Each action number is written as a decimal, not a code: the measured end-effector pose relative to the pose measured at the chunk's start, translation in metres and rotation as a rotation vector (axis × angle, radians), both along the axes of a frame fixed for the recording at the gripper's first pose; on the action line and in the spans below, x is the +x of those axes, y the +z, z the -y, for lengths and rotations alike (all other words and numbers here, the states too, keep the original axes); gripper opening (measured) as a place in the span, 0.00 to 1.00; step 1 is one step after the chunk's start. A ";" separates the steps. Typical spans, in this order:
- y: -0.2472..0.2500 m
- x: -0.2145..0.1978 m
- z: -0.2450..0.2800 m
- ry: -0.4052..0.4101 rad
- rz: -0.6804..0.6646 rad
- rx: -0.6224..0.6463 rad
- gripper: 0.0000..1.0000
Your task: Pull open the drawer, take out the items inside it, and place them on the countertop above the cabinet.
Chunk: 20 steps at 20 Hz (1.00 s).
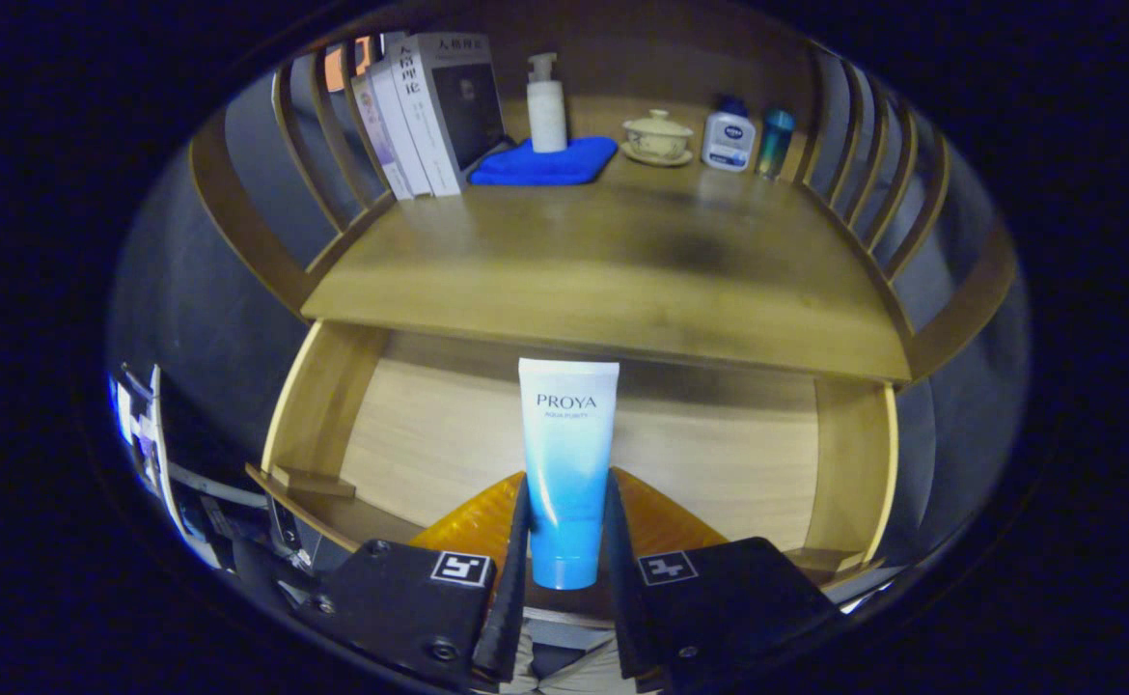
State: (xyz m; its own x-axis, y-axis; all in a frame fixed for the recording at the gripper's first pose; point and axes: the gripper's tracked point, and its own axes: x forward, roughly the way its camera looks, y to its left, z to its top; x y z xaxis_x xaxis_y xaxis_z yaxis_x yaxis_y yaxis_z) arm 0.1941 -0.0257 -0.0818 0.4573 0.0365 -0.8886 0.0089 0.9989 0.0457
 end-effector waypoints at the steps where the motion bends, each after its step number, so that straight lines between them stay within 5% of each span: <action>1: 0.006 0.005 0.001 -0.002 0.015 -0.001 0.42; 10: 0.050 0.069 0.001 -0.035 0.112 -0.049 0.42; 20: 0.045 0.141 0.011 -0.119 0.143 -0.058 0.42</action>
